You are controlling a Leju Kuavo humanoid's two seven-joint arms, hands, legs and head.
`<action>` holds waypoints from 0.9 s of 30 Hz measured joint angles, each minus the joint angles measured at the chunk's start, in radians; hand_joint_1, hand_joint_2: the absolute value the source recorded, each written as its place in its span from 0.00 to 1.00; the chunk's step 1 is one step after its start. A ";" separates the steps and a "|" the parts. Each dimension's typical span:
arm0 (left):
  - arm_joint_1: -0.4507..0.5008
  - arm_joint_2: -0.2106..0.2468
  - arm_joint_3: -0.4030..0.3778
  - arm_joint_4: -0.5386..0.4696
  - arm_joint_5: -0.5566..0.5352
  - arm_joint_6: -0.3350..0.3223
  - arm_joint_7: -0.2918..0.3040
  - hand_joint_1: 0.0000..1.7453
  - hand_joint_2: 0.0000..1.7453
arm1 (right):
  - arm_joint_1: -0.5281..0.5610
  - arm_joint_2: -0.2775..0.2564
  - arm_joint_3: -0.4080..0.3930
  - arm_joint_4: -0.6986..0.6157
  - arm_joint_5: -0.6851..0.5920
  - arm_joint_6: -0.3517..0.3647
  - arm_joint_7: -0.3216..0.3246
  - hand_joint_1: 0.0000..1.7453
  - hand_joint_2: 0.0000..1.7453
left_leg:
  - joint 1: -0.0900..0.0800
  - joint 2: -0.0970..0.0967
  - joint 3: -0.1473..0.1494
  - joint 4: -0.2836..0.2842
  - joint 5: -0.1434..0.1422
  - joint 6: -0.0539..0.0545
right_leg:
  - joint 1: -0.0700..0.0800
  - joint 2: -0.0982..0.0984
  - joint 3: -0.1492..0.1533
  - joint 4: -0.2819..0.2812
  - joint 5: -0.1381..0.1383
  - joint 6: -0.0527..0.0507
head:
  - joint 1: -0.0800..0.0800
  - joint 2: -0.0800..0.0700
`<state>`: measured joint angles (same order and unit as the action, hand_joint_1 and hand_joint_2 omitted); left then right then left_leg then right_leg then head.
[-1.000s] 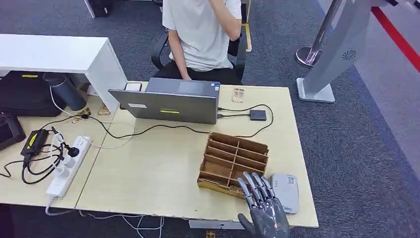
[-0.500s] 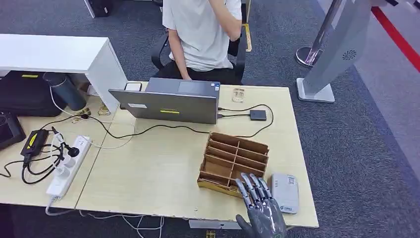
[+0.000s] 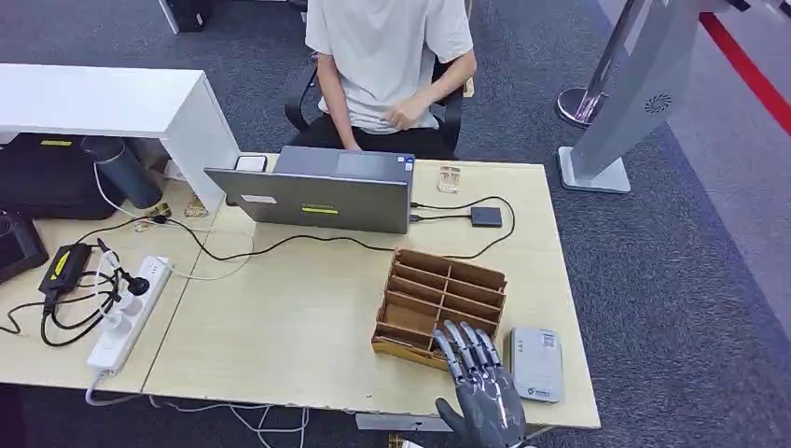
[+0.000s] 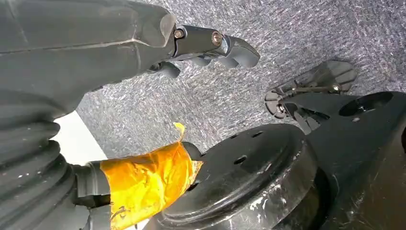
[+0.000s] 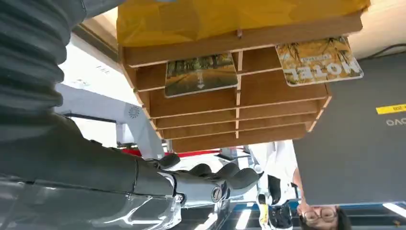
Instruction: Pass the card to the sensor for recognition and then transmit it.
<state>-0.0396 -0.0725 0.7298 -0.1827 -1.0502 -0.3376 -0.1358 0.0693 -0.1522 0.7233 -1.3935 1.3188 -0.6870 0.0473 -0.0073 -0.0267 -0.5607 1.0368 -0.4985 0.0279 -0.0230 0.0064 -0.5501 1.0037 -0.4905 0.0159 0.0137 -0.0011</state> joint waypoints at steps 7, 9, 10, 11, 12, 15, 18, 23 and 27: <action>0.000 0.000 0.000 0.000 -0.002 0.000 0.000 0.00 1.00 | -0.007 0.013 -0.003 0.031 0.001 0.000 0.002 0.00 1.00 | 0.000 0.000 0.000 0.000 0.000 0.000 | 0.000 0.000 0.000 0.000 0.000 0.000 | 0.000 0.000; 0.000 0.000 0.000 0.000 -0.002 0.000 0.000 0.00 1.00 | -0.009 0.015 -0.003 0.036 0.001 0.000 0.002 0.00 1.00 | 0.000 0.000 0.000 0.000 0.000 0.000 | 0.000 0.000 0.000 0.000 0.000 0.000 | 0.000 0.000; 0.000 0.000 0.000 0.000 -0.002 -0.001 0.000 0.00 1.00 | -0.010 0.016 -0.004 0.039 0.001 0.000 0.002 0.00 1.00 | 0.000 0.000 0.000 0.000 0.000 0.000 | 0.000 0.000 0.000 0.000 0.000 0.000 | 0.000 0.000; 0.000 0.000 0.000 0.000 -0.002 -0.001 0.000 0.00 1.00 | -0.010 0.018 -0.004 0.042 0.001 0.000 0.002 0.00 1.00 | 0.000 0.000 0.000 0.000 0.000 0.000 | 0.000 0.000 0.000 0.000 0.000 0.000 | 0.000 0.000; 0.000 0.000 0.000 0.000 -0.002 -0.001 0.000 0.00 1.00 | -0.010 0.019 -0.005 0.045 0.001 0.000 0.002 0.00 1.00 | 0.000 0.000 0.000 0.000 0.000 0.000 | 0.000 0.000 0.000 0.000 0.000 0.000 | 0.000 0.000; 0.000 0.000 0.000 0.000 -0.003 -0.001 0.000 0.00 1.00 | -0.011 0.020 -0.006 0.050 0.002 -0.001 0.004 0.00 1.00 | 0.000 0.000 0.000 0.000 0.000 0.000 | 0.000 0.000 0.000 0.000 0.000 0.000 | 0.000 0.000; 0.000 0.000 0.000 0.000 -0.003 -0.001 0.000 0.00 1.00 | -0.013 0.023 -0.010 0.056 0.012 -0.002 0.023 0.00 1.00 | 0.000 0.000 0.000 0.000 0.000 0.000 | 0.000 0.000 0.000 0.000 0.000 0.000 | 0.000 0.000; 0.000 0.002 0.000 0.000 -0.007 -0.004 0.000 0.00 1.00 | -0.014 0.024 -0.031 0.058 0.035 -0.002 0.056 0.00 1.00 | 0.000 0.000 0.000 0.000 0.000 0.000 | 0.000 0.000 0.000 0.000 0.000 0.000 | 0.000 0.000; 0.000 0.003 0.000 0.000 -0.009 -0.005 0.000 0.00 1.00 | -0.012 0.024 -0.053 0.055 0.038 -0.003 0.058 0.00 1.00 | 0.000 0.000 0.000 0.000 0.000 0.000 | 0.000 0.000 0.000 0.000 0.000 0.000 | 0.000 0.000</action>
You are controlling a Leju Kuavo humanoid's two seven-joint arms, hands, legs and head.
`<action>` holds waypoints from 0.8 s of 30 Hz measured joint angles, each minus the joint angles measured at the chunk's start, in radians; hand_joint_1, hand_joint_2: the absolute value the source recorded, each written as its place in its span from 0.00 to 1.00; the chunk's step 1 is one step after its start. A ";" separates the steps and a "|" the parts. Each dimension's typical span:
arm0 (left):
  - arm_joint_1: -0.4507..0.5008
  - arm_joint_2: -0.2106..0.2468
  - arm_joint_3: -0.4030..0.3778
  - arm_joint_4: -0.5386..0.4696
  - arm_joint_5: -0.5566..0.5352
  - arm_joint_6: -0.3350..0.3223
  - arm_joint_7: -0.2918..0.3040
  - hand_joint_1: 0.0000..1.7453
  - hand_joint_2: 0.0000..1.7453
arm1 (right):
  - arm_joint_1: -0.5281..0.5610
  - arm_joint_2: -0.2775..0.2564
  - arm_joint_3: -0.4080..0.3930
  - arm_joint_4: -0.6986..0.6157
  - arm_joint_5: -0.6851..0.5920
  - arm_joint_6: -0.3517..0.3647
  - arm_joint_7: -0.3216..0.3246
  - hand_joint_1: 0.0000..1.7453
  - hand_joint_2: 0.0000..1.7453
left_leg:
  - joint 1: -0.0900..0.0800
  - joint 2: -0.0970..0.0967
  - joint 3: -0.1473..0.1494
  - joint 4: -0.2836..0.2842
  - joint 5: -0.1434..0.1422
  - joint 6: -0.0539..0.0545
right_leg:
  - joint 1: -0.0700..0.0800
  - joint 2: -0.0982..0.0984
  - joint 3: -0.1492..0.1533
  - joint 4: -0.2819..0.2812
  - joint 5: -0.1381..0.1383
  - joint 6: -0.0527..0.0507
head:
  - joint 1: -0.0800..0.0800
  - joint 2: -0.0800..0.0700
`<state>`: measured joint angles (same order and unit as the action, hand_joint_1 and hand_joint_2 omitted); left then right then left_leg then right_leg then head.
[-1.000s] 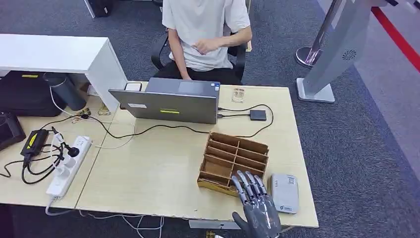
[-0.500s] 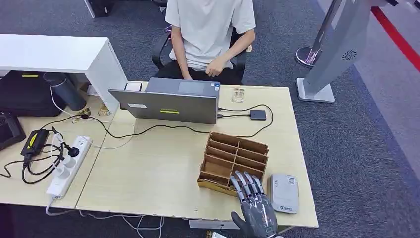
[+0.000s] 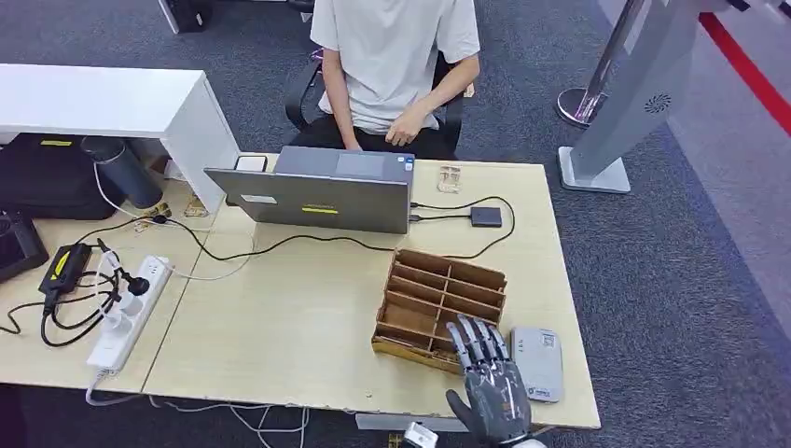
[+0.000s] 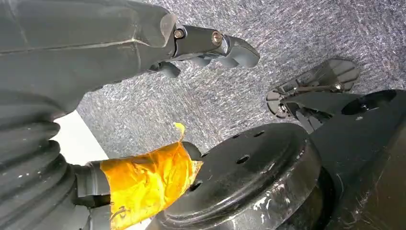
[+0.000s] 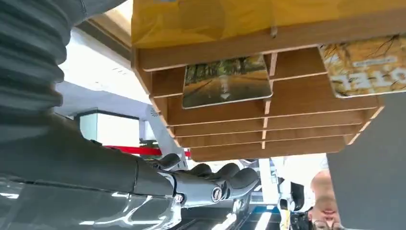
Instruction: Pass the card to the sensor for recognition and then transmit it.
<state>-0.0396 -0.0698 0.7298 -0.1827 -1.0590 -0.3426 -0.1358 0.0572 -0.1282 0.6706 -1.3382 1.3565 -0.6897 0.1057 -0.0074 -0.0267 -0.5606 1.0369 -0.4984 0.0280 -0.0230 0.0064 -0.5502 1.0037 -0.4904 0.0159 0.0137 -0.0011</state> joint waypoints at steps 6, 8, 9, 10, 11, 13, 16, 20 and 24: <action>0.000 0.002 0.000 0.000 -0.003 0.000 0.000 0.00 1.00 | 0.000 0.006 -0.022 -0.002 0.004 0.000 -0.006 0.00 1.00 | 0.000 0.000 0.000 0.000 0.000 0.000 | 0.000 0.000 0.000 0.000 0.000 0.000 | 0.000 0.000; 0.000 0.002 0.000 0.000 -0.003 0.000 0.000 0.00 1.00 | -0.001 0.010 -0.032 -0.003 0.006 0.000 -0.009 0.00 1.00 | 0.000 0.000 0.000 0.000 0.000 0.000 | 0.000 0.000 0.000 0.000 0.000 0.000 | 0.000 0.000; 0.000 0.002 0.000 0.000 -0.005 0.000 0.000 0.00 1.00 | -0.001 0.011 -0.034 -0.005 0.006 0.000 -0.010 0.00 1.00 | 0.000 0.000 0.000 0.000 0.000 0.000 | 0.000 0.000 0.000 0.000 0.000 0.000 | 0.000 0.000; 0.000 0.002 0.000 0.000 -0.006 0.000 0.000 0.00 1.00 | -0.001 0.013 -0.035 -0.006 0.006 0.000 -0.011 0.00 1.00 | 0.000 0.000 0.000 0.000 0.000 0.000 | 0.000 0.000 0.000 0.000 0.000 0.000 | 0.000 0.000; 0.000 0.002 0.000 0.000 -0.006 0.000 0.000 0.00 1.00 | -0.001 0.014 -0.039 -0.006 0.007 0.000 -0.011 0.00 1.00 | 0.000 0.000 0.000 0.000 0.000 0.000 | 0.000 0.000 0.000 0.000 0.000 0.000 | 0.000 0.000; 0.000 0.002 0.000 0.000 -0.006 0.000 0.000 0.00 1.00 | -0.001 0.016 -0.045 -0.008 0.008 0.000 -0.011 0.00 1.00 | 0.000 0.000 0.000 0.000 0.000 0.000 | 0.000 0.000 0.000 0.000 0.000 0.000 | 0.000 0.000; 0.000 0.002 0.000 0.000 -0.007 0.000 0.000 0.00 1.00 | -0.001 0.020 -0.052 -0.010 0.010 0.000 -0.014 0.00 1.00 | 0.000 0.000 0.000 0.000 0.000 0.000 | 0.000 0.000 0.000 0.000 0.000 0.000 | 0.000 0.000; 0.000 0.003 0.000 0.000 -0.009 0.000 -0.002 0.00 1.00 | -0.001 0.025 -0.058 -0.016 0.014 0.000 -0.008 0.00 1.00 | 0.000 0.000 0.000 0.000 0.000 0.000 | 0.000 0.000 0.000 0.000 0.000 0.000 | 0.000 0.000; 0.000 0.003 0.000 0.000 -0.010 0.000 -0.002 0.00 1.00 | -0.002 0.028 -0.059 -0.017 0.015 0.000 -0.006 0.00 1.00 | 0.000 0.000 0.000 0.000 0.000 0.000 | 0.000 0.000 0.000 0.000 0.000 0.000 | 0.000 0.000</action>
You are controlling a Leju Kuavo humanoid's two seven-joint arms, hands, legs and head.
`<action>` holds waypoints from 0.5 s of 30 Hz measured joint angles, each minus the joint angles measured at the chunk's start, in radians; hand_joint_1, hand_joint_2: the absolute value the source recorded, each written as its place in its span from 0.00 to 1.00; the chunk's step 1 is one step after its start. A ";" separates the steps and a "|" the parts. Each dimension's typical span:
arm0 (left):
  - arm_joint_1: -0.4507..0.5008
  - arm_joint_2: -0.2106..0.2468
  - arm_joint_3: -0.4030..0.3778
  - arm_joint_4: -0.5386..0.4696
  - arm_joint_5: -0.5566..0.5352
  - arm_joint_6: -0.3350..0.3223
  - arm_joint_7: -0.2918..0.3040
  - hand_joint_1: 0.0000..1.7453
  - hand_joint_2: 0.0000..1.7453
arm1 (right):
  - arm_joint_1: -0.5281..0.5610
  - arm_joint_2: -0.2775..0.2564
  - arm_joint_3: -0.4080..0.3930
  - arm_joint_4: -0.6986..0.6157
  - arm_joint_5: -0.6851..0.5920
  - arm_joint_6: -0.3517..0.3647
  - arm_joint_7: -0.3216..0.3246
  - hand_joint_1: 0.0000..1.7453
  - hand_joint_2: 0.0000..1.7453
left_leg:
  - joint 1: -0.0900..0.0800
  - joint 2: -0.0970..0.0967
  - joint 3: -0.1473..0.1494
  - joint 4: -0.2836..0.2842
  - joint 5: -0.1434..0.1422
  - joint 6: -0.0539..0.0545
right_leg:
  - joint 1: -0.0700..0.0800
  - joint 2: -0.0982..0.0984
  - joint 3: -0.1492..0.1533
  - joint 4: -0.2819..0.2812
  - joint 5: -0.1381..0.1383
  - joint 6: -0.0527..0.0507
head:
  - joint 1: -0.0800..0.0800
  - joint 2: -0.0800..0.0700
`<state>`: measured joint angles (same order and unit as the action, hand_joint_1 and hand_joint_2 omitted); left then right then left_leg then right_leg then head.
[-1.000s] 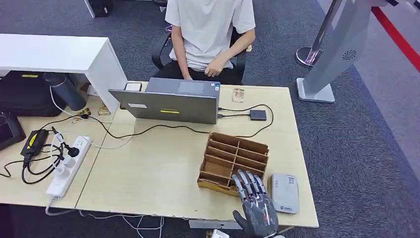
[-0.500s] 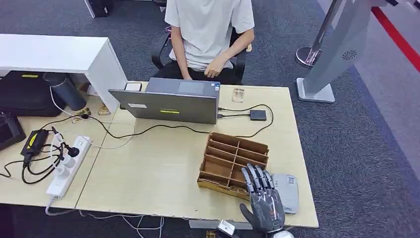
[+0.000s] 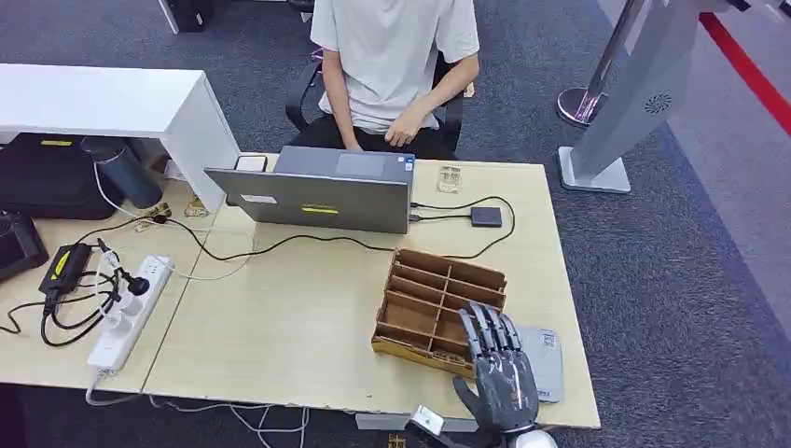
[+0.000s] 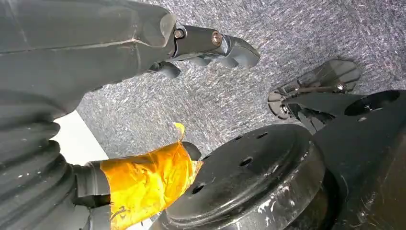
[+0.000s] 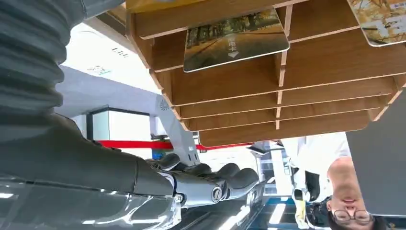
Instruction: Pass the card to the sensor for recognition and then transmit it.
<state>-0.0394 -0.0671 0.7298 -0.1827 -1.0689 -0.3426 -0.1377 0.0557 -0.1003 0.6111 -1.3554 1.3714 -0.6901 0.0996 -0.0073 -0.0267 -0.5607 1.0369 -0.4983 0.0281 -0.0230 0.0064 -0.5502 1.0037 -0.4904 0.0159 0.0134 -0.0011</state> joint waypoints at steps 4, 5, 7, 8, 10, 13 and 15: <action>0.000 0.000 0.000 0.000 0.000 0.000 0.000 0.00 1.00 | 0.000 0.000 -0.002 -0.002 -0.002 0.000 0.000 0.00 1.00 | 0.000 0.000 0.000 0.000 0.000 0.000 | 0.000 0.000 0.000 0.000 0.000 0.000 | 0.000 0.000; 0.000 0.000 0.000 0.000 0.000 0.000 0.000 0.00 1.00 | 0.000 0.000 -0.003 -0.002 -0.003 0.000 0.000 0.00 1.00 | 0.000 0.000 0.000 0.000 0.000 0.000 | 0.000 0.000 0.000 0.000 0.000 0.000 | 0.000 0.000; 0.000 0.000 0.000 0.000 0.000 0.002 0.000 0.00 1.00 | 0.000 0.000 -0.003 -0.003 -0.009 0.000 -0.001 0.00 1.00 | 0.000 0.000 0.000 0.000 0.000 0.000 | 0.000 0.000 0.000 0.000 0.000 0.000 | 0.000 0.000; 0.000 0.000 0.000 0.000 0.000 0.002 0.000 0.00 1.00 | 0.000 0.000 -0.003 -0.005 -0.009 0.000 -0.003 0.00 1.00 | 0.000 0.000 0.000 0.000 0.000 0.000 | 0.000 0.000 0.000 0.000 0.000 0.000 | 0.000 0.000; 0.000 0.000 0.000 0.000 0.000 0.002 0.000 0.00 1.00 | 0.000 0.001 -0.003 -0.005 -0.010 0.000 -0.004 0.00 1.00 | 0.000 0.000 0.000 0.000 0.000 0.000 | 0.000 0.000 0.000 0.000 0.000 0.000 | 0.000 0.000; 0.001 0.000 0.000 0.000 0.001 0.002 0.000 0.00 1.00 | 0.000 0.001 -0.003 -0.005 -0.014 0.000 -0.008 0.00 1.00 | 0.000 0.000 0.000 0.000 0.000 0.000 | 0.000 0.000 0.000 0.000 0.000 0.000 | 0.000 0.000; 0.001 0.000 0.000 0.000 0.001 0.002 -0.001 0.00 1.00 | 0.000 0.001 -0.004 -0.005 -0.021 0.000 -0.012 0.00 1.00 | 0.000 0.000 0.000 0.000 0.000 0.000 | 0.000 0.000 0.000 0.000 0.000 0.000 | 0.000 0.000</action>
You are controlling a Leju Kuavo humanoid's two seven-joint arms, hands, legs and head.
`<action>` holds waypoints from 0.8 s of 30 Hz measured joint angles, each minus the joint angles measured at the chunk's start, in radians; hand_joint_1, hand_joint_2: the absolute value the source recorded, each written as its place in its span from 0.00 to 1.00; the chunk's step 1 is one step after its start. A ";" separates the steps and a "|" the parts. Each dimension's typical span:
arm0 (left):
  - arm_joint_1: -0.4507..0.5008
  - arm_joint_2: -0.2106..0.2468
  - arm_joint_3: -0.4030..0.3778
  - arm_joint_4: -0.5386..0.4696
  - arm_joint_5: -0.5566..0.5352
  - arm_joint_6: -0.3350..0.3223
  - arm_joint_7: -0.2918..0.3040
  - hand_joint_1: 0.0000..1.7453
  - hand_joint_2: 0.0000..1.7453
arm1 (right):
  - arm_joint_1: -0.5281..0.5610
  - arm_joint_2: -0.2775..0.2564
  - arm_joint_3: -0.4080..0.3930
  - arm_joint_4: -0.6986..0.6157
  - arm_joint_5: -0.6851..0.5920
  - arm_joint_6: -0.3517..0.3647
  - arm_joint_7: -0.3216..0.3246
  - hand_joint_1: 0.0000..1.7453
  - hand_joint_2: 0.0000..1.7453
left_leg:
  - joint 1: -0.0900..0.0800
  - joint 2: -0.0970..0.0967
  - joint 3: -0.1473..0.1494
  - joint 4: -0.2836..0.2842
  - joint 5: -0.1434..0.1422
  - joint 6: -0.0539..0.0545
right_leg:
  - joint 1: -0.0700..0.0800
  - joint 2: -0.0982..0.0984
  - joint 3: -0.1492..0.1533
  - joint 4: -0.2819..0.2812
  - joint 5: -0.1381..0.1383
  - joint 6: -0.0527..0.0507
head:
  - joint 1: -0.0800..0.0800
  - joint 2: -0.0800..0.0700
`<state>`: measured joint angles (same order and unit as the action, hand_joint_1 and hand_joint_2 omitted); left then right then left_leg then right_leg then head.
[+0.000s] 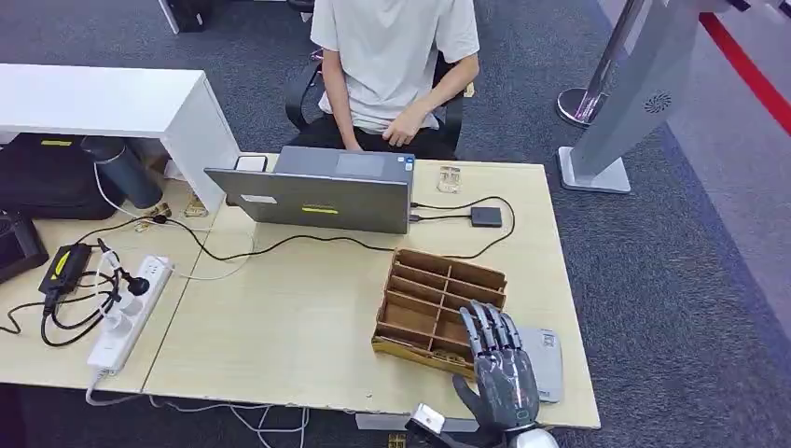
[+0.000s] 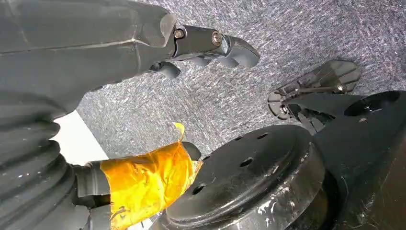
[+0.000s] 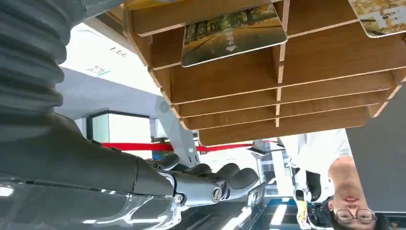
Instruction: Pass the card to the sensor for recognition and then transmit it.
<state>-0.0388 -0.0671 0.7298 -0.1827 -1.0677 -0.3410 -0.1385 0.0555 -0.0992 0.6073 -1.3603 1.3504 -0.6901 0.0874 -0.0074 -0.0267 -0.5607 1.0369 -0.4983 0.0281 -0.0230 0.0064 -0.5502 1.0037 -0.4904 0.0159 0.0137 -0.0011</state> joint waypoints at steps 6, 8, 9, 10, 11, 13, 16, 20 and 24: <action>0.000 0.000 0.000 0.000 0.000 0.000 -0.001 0.00 1.00 | -0.001 0.000 0.000 0.001 -0.011 0.000 -0.010 0.00 1.00 | 0.000 0.000 0.000 0.000 0.000 0.000 | 0.000 0.000 0.000 0.000 0.000 0.000 | 0.000 0.000; 0.000 0.000 0.000 0.000 0.000 0.000 -0.001 0.00 1.00 | -0.001 0.000 0.000 0.002 -0.017 0.000 -0.019 0.00 1.00 | 0.000 0.000 0.000 0.000 0.000 0.000 | 0.000 0.000 0.000 0.000 0.000 0.000 | 0.000 0.000; 0.000 0.000 0.000 0.000 -0.001 0.000 -0.001 0.00 1.00 | -0.002 0.000 0.000 0.005 -0.020 0.000 -0.025 0.00 1.00 | 0.000 0.000 0.000 0.000 0.000 0.000 | 0.000 0.000 0.000 0.000 0.000 0.000 | 0.000 0.000; 0.000 0.000 0.000 0.000 -0.001 0.000 -0.001 0.00 1.00 | -0.002 0.001 0.000 0.008 -0.021 0.000 -0.030 0.00 1.00 | 0.000 0.000 0.000 0.000 0.000 0.000 | 0.000 0.000 0.000 0.000 0.000 0.000 | 0.000 0.000; 0.000 0.000 0.000 0.000 -0.001 -0.001 -0.001 0.00 1.00 | -0.003 0.002 0.001 0.011 -0.022 0.000 -0.034 0.00 1.00 | 0.000 0.000 0.000 0.000 0.000 0.000 | 0.000 0.000 0.000 0.000 0.000 0.000 | 0.000 0.000; -0.001 0.000 0.000 0.000 -0.001 -0.001 -0.001 0.00 1.00 | -0.004 0.004 0.005 0.016 -0.024 0.000 -0.040 0.00 1.00 | 0.000 0.000 0.000 0.000 0.000 0.000 | 0.000 0.000 0.000 0.000 0.000 0.000 | 0.000 0.000; -0.001 0.000 0.000 0.000 -0.001 -0.001 -0.001 0.00 1.00 | -0.008 0.008 0.011 0.024 -0.030 0.000 -0.045 0.00 1.00 | 0.000 0.000 0.000 0.000 0.000 0.000 | 0.000 0.000 0.000 0.000 0.000 0.000 | 0.000 0.000; -0.001 0.000 0.000 0.000 -0.001 -0.001 -0.001 0.00 1.00 | -0.012 0.010 0.013 0.030 -0.032 0.000 -0.047 0.00 1.00 | 0.000 0.000 0.000 0.000 0.000 0.000 | 0.000 0.000 0.000 0.000 0.000 0.000 | 0.000 0.000; -0.001 -0.001 0.000 0.000 -0.001 -0.002 -0.001 0.00 1.00 | -0.015 0.010 0.015 0.036 -0.032 0.000 -0.050 0.00 1.00 | 0.000 0.000 0.000 0.000 0.000 0.000 | 0.000 0.000 0.000 0.000 0.000 0.000 | 0.000 0.000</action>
<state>-0.0396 -0.0679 0.7298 -0.1827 -1.0689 -0.3429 -0.1392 0.0406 -0.0893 0.6222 -1.3245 1.3188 -0.6897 0.0370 -0.0074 -0.0268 -0.5608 1.0369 -0.4983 0.0281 -0.0230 0.0064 -0.5502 1.0037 -0.4905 0.0159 0.0137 -0.0011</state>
